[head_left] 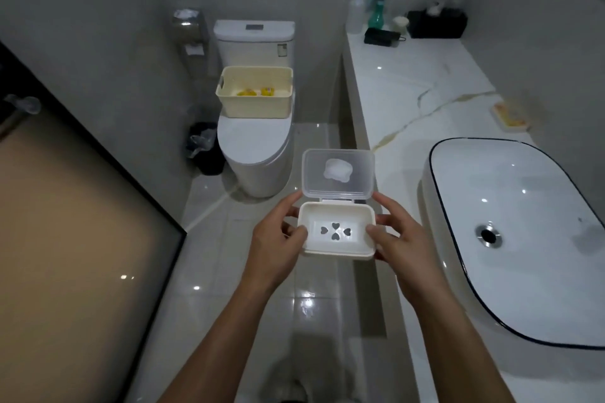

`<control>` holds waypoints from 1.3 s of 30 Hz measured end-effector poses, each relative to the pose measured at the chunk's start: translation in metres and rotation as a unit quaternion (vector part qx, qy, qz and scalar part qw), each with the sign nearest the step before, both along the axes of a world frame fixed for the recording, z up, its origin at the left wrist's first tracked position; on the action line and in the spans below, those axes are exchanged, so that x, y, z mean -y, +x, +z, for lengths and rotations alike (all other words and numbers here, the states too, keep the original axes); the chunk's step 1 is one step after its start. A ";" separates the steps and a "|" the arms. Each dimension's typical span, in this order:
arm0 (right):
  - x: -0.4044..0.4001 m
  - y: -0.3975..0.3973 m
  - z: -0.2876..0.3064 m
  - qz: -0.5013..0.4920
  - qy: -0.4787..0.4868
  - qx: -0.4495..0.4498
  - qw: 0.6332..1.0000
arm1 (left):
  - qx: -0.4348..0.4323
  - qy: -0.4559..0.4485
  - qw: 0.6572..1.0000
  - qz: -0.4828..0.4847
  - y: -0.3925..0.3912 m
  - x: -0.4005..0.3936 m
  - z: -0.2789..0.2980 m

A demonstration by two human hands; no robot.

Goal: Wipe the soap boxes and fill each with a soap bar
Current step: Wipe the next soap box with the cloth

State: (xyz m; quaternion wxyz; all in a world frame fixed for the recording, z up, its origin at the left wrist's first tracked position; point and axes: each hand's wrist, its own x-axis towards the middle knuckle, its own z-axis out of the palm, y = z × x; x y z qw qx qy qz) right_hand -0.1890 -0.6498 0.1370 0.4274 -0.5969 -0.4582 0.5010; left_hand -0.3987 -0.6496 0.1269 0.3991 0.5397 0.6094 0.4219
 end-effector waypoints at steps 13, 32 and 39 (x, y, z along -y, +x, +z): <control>-0.199 -0.117 -0.026 0.098 -0.014 0.002 0.995 | -0.011 -0.003 0.996 0.085 -0.116 -0.164 -0.033; -0.489 -0.221 -0.087 0.123 -0.073 0.043 0.989 | -0.027 -0.094 0.991 0.093 -0.216 -0.446 -0.087; -0.577 -0.269 -0.137 0.057 -0.112 0.071 0.990 | -0.068 -0.152 0.986 -0.008 -0.271 -0.562 -0.132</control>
